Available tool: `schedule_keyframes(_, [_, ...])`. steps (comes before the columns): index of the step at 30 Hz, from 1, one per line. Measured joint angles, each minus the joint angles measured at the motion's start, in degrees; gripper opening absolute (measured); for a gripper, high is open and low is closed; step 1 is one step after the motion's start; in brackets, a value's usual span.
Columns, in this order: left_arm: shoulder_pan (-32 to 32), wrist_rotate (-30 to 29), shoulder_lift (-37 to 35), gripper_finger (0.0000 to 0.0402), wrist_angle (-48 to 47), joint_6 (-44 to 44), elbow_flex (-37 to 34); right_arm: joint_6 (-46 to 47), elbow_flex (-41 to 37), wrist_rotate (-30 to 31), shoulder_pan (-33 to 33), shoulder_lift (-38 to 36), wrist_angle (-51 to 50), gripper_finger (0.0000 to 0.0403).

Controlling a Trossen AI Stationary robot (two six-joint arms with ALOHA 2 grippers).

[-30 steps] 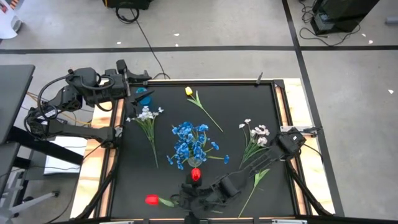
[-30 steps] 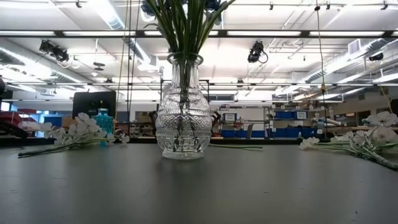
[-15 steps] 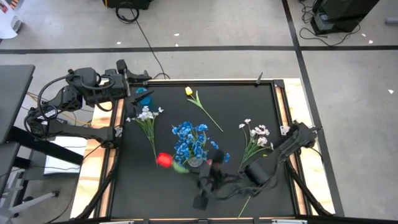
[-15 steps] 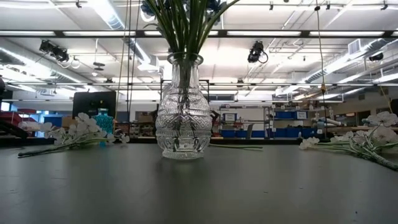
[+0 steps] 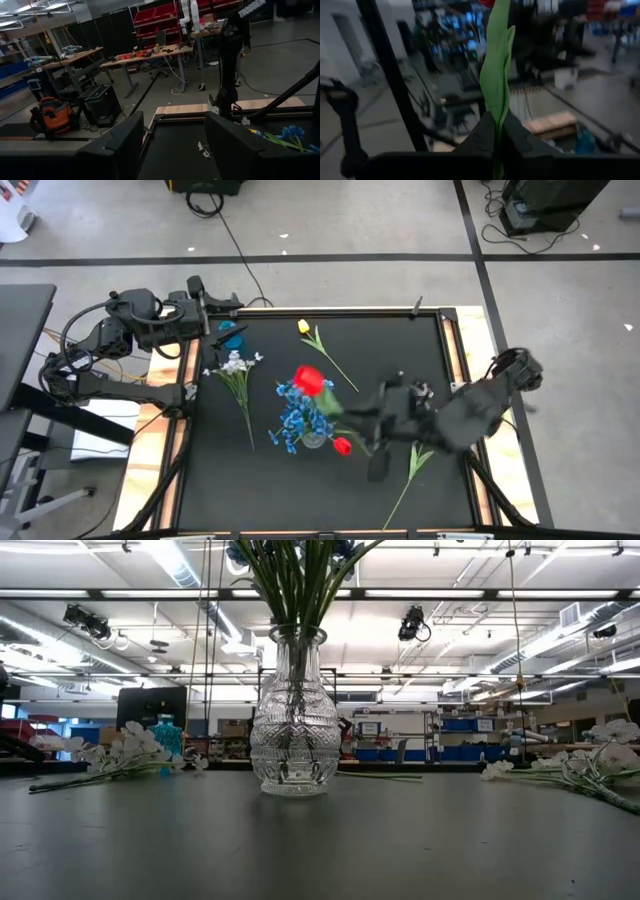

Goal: Sort flowers into vase by color
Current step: Put the red flower into the transparent vase

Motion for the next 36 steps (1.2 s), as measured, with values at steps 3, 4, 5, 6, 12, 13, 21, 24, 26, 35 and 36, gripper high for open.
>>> schedule_keyframes(3, [0.00, 0.01, 0.00, 0.0215, 0.00, 0.00, 0.00, -4.42, 0.00, -0.10, -1.43, -3.47, -0.88, 0.0017])
schedule_keyframes(4, [0.00, 0.00, 0.00, 0.0215, 0.00, 0.00, 0.00, -5.46, 0.02, 0.35, -2.32, -4.57, -2.35, 0.0017])
schedule_keyframes(5, [0.00, 0.00, 0.00, 0.0215, -0.02, 0.00, 0.01, -5.72, 0.02, 1.03, -3.33, -5.67, -4.63, 0.0017])
schedule_keyframes(6, [0.00, 0.01, 0.00, 0.0215, 0.00, 0.00, 0.01, -5.63, -0.28, 1.61, -4.67, -6.68, -6.89, 0.0017])
schedule_keyframes(12, [0.00, -0.01, 0.00, 0.0215, 0.00, 0.00, 0.01, -2.41, -16.41, -8.24, -15.67, -15.36, -2.85, 0.0017])
schedule_keyframes(13, [0.00, 0.01, 0.00, 0.0215, -0.01, 0.00, 0.00, -2.31, -20.64, -10.67, -17.49, -17.25, 0.98, 0.0017])
schedule_keyframes(21, [0.00, 0.01, 0.00, 0.0215, 0.00, 0.00, 0.00, 0.79, -54.79, -19.24, -30.72, -32.56, 38.44, 0.0016])
schedule_keyframes(24, [0.00, 0.00, 0.00, 0.0215, -0.01, 0.00, 0.00, 4.62, -66.75, -22.70, -34.75, -34.98, 52.70, 0.0016])
schedule_keyframes(26, [0.00, 0.00, 0.00, 0.0215, 0.00, 0.00, 0.00, 7.90, -73.67, -25.46, -36.81, -34.67, 61.88, 0.0016])
schedule_keyframes(35, [0.00, 0.01, 0.00, 0.0215, -0.02, 0.00, 0.00, 11.23, -88.76, -34.08, -39.61, -22.47, 100.28, 0.0016])
schedule_keyframes(36, [0.00, 0.01, 0.00, 0.0215, 0.00, 0.00, 0.00, 11.31, -88.68, -36.07, -39.66, -20.27, 103.02, 0.0016])
